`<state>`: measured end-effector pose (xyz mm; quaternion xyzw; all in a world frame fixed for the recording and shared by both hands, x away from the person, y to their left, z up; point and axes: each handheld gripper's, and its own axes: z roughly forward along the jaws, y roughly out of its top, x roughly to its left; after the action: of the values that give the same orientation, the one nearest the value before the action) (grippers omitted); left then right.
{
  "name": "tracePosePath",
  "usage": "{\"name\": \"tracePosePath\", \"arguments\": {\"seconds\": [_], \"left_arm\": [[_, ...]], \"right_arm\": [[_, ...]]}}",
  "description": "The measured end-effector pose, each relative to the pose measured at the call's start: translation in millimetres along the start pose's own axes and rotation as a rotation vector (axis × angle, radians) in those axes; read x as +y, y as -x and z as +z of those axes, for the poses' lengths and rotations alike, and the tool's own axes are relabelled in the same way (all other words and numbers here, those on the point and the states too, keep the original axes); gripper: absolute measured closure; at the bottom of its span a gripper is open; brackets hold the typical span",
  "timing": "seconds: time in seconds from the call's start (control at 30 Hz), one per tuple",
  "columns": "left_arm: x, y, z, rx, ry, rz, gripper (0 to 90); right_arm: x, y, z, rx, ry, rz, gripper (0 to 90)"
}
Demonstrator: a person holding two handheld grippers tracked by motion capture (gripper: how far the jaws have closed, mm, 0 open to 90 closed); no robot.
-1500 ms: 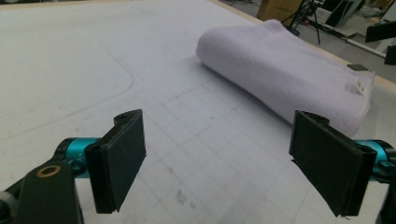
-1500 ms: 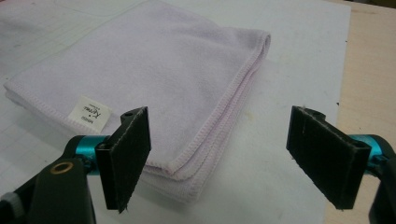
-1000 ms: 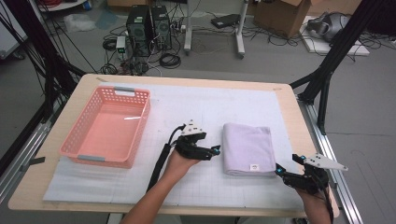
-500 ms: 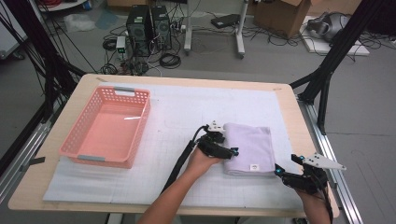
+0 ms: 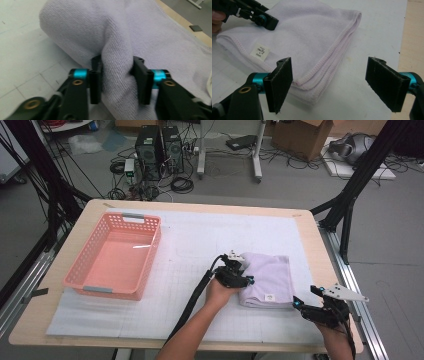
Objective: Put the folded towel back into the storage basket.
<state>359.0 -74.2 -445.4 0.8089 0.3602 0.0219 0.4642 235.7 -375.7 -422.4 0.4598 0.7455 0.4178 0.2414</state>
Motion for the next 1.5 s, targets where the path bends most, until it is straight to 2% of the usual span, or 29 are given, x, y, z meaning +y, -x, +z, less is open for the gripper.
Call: {"name": "tracePosePath", "arguments": {"seconds": [0.07, 0.2, 0.37, 0.6, 0.7, 0.77, 0.83, 0.87, 0.97, 1.03, 1.07, 1.1, 1.13, 1.17, 1.23, 1.27, 1.3, 1.37, 1.43, 1.5], "left_arm": [[0.3, 0.2, -2.9, -0.004, 0.005, 0.005, 69.2], [-4.3, -5.3, -12.0, -0.025, 0.025, -0.006, 72.1], [-15.5, -20.9, -32.2, -0.034, 0.052, -0.039, 72.2], [-26.7, -45.6, -69.2, 0.000, 0.078, -0.028, 72.2], [-33.5, -58.2, -82.0, 0.016, 0.077, -0.044, 71.4], [-35.0, -61.1, -84.0, 0.029, 0.068, -0.057, 62.8], [-34.6, -61.5, -84.3, 0.105, 0.067, -0.068, 41.6], [-34.6, -62.3, -84.4, 0.116, 0.064, -0.081, 32.1], [-35.8, -65.1, -81.8, 0.114, 0.040, -0.121, 26.7], [-36.4, -64.4, -78.2, 0.077, 0.033, -0.137, 28.8], [-36.8, -62.5, -75.6, 0.051, 0.029, -0.140, 32.8], [-37.0, -60.5, -73.2, 0.041, 0.023, -0.131, 35.9], [-36.6, -56.2, -70.8, 0.056, 0.022, -0.105, 35.2], [-36.5, -53.4, -68.5, 0.049, 0.021, -0.091, 37.0], [-36.3, -48.8, -65.7, 0.066, 0.019, -0.080, 41.5], [-36.5, -47.9, -65.1, 0.049, 0.014, -0.072, 48.4], [-36.7, -47.9, -64.6, 0.044, 0.019, -0.085, 57.7], [-36.1, -49.3, -66.2, 0.031, 0.028, -0.095, 66.4], [-36.0, -50.8, -69.2, 0.010, 0.048, -0.093, 68.7], [-34.9, -51.1, -74.1, -0.011, 0.075, -0.073, 69.6]], "right_arm": [[-0.2, 0.9, -0.5, -0.001, -0.001, -0.001, 20.6], [-1.2, 2.0, -0.9, -0.002, -0.002, 0.007, 20.6], [-1.3, 1.2, -1.2, -0.002, -0.002, 0.007, 20.6], [-0.6, -1.1, 0.9, 0.003, -0.006, -0.003, 20.6], [-0.5, -1.9, 1.5, 0.005, -0.007, -0.002, 20.6], [-0.2, -2.4, 2.2, 0.007, -0.009, -0.004, 20.6], [0.1, -3.3, 2.7, 0.010, -0.011, -0.005, 20.6], [0.2, -3.8, 3.0, 0.010, -0.012, -0.004, 20.6], [0.2, -4.2, 3.4, 0.012, -0.008, -0.005, 20.6], [0.1, -3.8, 3.0, 0.011, -0.011, -0.004, 20.6], [0.0, -3.3, 3.1, 0.012, -0.009, -0.007, 20.6], [0.0, -3.3, 3.2, 0.011, -0.009, -0.005, 20.6], [-0.1, -3.4, 3.3, 0.011, -0.010, -0.006, 20.6], [0.1, -3.5, 3.4, 0.012, -0.011, -0.008, 20.6], [0.1, -3.9, 3.8, 0.014, -0.010, -0.008, 20.6], [0.4, -3.9, 4.0, 0.015, -0.011, -0.010, 20.6], [0.5, -4.0, 4.1, 0.015, -0.011, -0.010, 20.6], [0.8, -4.3, 4.2, 0.017, -0.011, -0.008, 20.6], [0.6, -4.1, 3.7, 0.017, -0.012, -0.008, 20.6], [0.2, -2.8, 2.9, 0.015, -0.009, -0.005, 20.6]]}}
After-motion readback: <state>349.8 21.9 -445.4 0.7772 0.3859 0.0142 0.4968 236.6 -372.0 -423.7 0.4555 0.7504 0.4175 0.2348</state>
